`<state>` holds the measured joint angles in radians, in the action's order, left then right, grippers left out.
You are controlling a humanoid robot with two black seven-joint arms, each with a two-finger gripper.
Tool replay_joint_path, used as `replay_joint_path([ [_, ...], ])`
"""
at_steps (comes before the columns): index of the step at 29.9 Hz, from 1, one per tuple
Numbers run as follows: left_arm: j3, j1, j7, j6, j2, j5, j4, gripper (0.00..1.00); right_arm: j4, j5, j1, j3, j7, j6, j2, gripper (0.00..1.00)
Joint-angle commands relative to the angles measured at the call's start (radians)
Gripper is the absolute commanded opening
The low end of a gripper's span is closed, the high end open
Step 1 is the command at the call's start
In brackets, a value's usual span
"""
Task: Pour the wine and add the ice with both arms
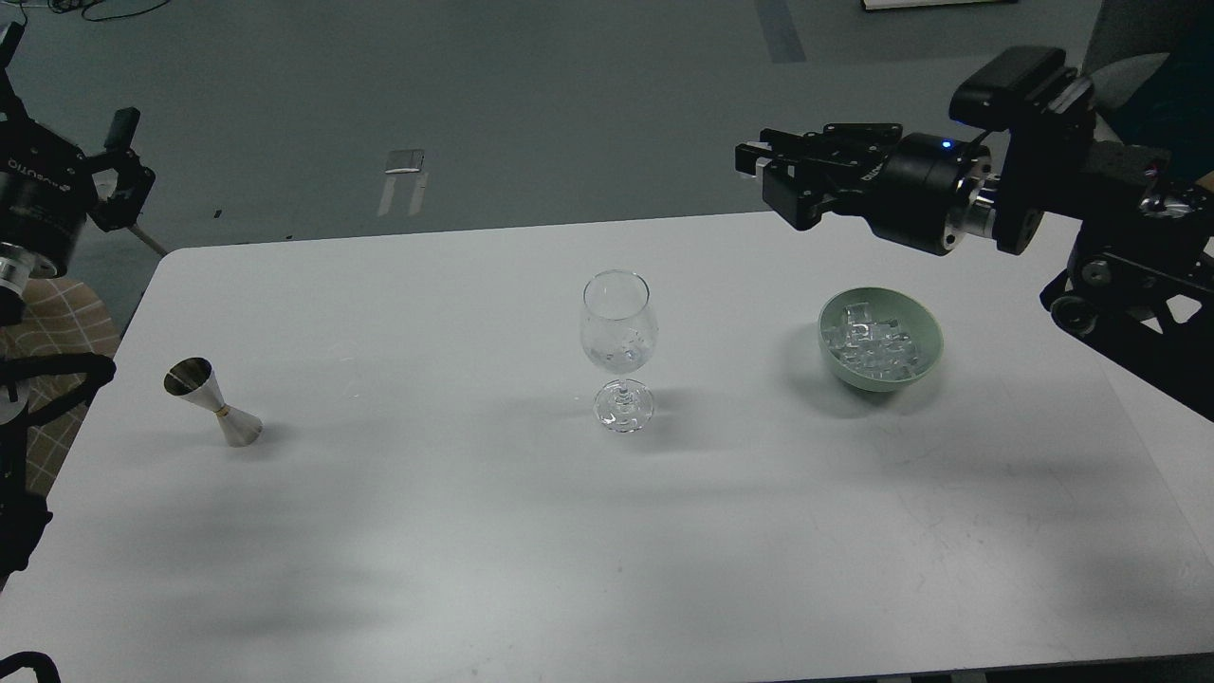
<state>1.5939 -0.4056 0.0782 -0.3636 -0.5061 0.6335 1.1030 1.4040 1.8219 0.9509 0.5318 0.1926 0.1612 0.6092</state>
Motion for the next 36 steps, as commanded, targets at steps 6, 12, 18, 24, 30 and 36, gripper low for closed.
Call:
replay_joint_path([
  [6, 0.0, -0.001, 0.0, 0.0, 0.001, 0.0, 0.0, 0.98, -0.004, 0.126, 0.003, -0.003, -0.01, 0.047, -0.13, 0.06],
  [12, 0.0, 0.001, 0.0, 0.0, 0.005, 0.0, 0.0, 0.98, -0.004, 0.166, 0.016, -0.007, -0.015, 0.078, -0.18, 0.06],
  [18, 0.0, 0.001, 0.0, 0.0, 0.005, 0.0, -0.002, 0.98, -0.004, 0.186, 0.023, -0.009, -0.015, 0.112, -0.223, 0.07],
  [24, 0.0, 0.002, 0.002, 0.0, 0.011, 0.0, -0.002, 0.98, -0.008, 0.192, 0.026, -0.053, -0.021, 0.126, -0.238, 0.07],
  [30, 0.0, 0.004, 0.002, 0.0, 0.023, 0.0, -0.002, 0.98, -0.01, 0.197, 0.026, -0.072, -0.039, 0.127, -0.238, 0.07],
  [36, 0.0, 0.001, 0.002, 0.0, 0.023, 0.0, -0.002, 0.98, -0.011, 0.232, 0.022, -0.073, -0.039, 0.153, -0.239, 0.07],
])
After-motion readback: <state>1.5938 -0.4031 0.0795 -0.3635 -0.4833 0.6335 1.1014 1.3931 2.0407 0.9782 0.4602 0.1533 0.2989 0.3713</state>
